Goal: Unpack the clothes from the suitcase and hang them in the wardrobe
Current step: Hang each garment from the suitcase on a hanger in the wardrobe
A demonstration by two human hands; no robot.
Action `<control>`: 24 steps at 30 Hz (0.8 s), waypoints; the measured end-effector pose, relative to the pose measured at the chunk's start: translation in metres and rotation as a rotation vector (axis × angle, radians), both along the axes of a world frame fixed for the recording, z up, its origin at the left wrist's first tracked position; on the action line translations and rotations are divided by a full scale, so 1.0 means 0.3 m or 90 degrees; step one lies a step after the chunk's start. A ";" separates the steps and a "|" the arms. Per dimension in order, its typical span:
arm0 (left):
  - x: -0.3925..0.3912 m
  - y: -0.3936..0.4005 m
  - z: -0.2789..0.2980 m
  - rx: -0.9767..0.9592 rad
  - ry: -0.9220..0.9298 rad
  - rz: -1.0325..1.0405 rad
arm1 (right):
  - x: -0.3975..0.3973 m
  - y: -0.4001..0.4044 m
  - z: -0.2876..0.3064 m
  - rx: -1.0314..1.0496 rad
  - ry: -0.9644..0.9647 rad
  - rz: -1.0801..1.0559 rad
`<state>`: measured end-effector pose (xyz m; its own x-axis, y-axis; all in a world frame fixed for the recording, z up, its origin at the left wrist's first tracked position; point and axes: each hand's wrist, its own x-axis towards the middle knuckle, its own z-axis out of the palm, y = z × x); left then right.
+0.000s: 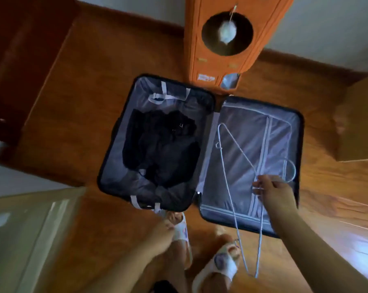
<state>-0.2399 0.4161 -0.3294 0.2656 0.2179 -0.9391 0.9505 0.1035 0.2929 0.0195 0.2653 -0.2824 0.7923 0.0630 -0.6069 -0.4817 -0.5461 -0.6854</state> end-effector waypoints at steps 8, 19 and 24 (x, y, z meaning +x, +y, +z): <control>0.161 0.356 -0.786 0.130 0.049 -0.190 | -0.006 0.148 -0.656 0.021 -0.034 -0.003; 0.258 0.299 -0.820 0.200 -0.032 0.338 | -0.038 0.006 -0.708 0.004 -0.014 0.023; 0.293 0.315 -0.380 0.263 -0.158 0.567 | -0.024 -0.021 -0.395 0.015 -0.024 0.050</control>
